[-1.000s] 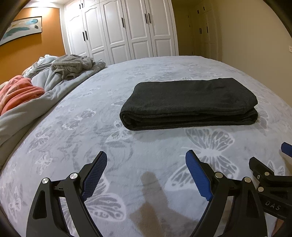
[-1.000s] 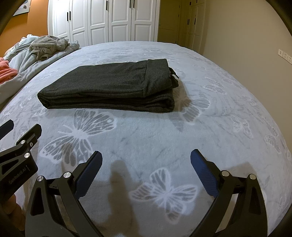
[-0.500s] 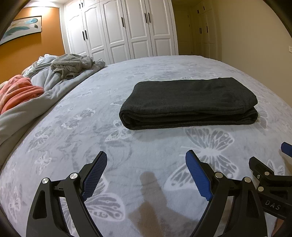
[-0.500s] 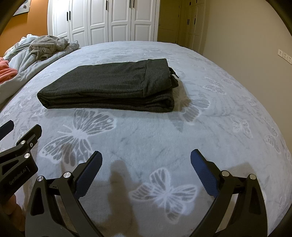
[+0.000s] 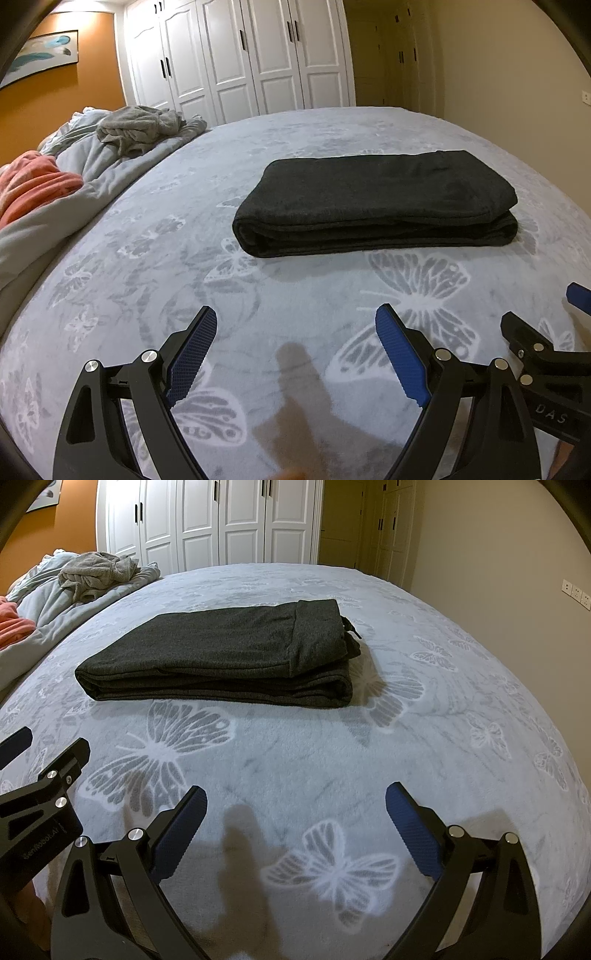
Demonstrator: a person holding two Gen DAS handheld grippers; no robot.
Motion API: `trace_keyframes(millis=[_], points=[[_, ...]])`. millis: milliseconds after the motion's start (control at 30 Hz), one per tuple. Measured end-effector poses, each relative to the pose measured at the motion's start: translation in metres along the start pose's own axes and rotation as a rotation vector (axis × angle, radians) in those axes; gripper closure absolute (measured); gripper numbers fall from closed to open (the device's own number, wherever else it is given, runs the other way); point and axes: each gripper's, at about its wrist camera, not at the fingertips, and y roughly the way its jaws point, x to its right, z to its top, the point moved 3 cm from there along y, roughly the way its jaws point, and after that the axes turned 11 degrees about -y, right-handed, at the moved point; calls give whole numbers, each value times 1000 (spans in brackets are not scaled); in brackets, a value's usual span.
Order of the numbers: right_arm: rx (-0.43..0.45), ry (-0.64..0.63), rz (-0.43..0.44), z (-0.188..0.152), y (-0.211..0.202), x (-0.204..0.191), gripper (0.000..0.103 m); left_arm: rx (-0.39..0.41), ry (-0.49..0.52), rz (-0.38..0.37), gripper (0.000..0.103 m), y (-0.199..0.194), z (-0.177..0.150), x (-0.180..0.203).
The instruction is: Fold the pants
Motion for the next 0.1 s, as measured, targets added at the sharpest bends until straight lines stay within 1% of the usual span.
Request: trace_keyframes(millis=[100], points=[[0, 0, 0, 0, 0, 0, 8, -3, 0, 1, 17, 0, 0, 0]])
